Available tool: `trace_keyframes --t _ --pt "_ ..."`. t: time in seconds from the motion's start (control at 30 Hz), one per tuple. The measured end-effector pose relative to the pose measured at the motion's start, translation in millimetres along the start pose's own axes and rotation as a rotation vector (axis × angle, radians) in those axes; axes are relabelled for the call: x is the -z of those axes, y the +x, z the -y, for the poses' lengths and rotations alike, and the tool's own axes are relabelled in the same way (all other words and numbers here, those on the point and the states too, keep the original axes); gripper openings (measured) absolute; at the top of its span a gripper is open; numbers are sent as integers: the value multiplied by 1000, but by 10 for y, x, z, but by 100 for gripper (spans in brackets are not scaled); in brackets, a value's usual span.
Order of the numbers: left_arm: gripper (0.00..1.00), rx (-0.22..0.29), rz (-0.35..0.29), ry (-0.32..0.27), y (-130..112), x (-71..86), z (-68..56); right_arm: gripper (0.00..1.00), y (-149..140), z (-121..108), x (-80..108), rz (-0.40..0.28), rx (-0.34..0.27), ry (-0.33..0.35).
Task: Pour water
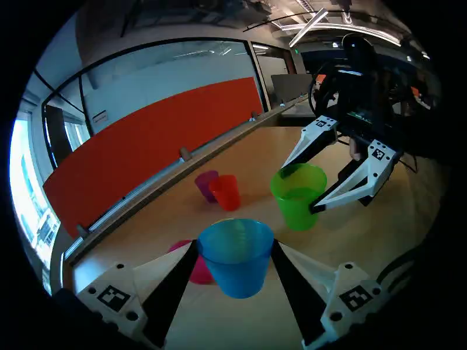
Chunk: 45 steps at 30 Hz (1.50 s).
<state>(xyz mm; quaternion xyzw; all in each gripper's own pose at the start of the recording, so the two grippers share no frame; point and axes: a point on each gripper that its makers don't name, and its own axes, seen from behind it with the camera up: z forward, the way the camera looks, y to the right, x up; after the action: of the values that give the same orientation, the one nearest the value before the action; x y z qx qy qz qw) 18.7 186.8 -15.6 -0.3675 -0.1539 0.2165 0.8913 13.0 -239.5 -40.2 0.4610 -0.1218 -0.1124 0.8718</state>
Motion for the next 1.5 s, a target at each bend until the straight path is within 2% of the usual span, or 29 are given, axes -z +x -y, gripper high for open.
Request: trace_keyframes --t 0.2,0.47,0.67,0.87,1.07,1.3,1.5 --pt "89 20 30 -12 -173 -31 -60 94 -124 -4 0 42 -4 15" --pt "89 -7 59 -17 -301 -89 -136 94 -236 -29 -1 82 -12 30" --pt "89 6 78 -39 -410 -157 -241 94 -322 -45 2 106 -13 35" --pt "89 16 88 -39 -481 -198 -241 94 -406 -58 12 131 -9 43" --pt "89 22 93 -50 -531 -239 -296 94 -448 -44 -6 147 0 52" --pt "89 10 100 -55 -584 -314 -330 94 -504 -36 -19 163 -1 57" --pt "89 33 92 -63 -591 -354 -359 94 -535 -27 -28 173 -3 61"
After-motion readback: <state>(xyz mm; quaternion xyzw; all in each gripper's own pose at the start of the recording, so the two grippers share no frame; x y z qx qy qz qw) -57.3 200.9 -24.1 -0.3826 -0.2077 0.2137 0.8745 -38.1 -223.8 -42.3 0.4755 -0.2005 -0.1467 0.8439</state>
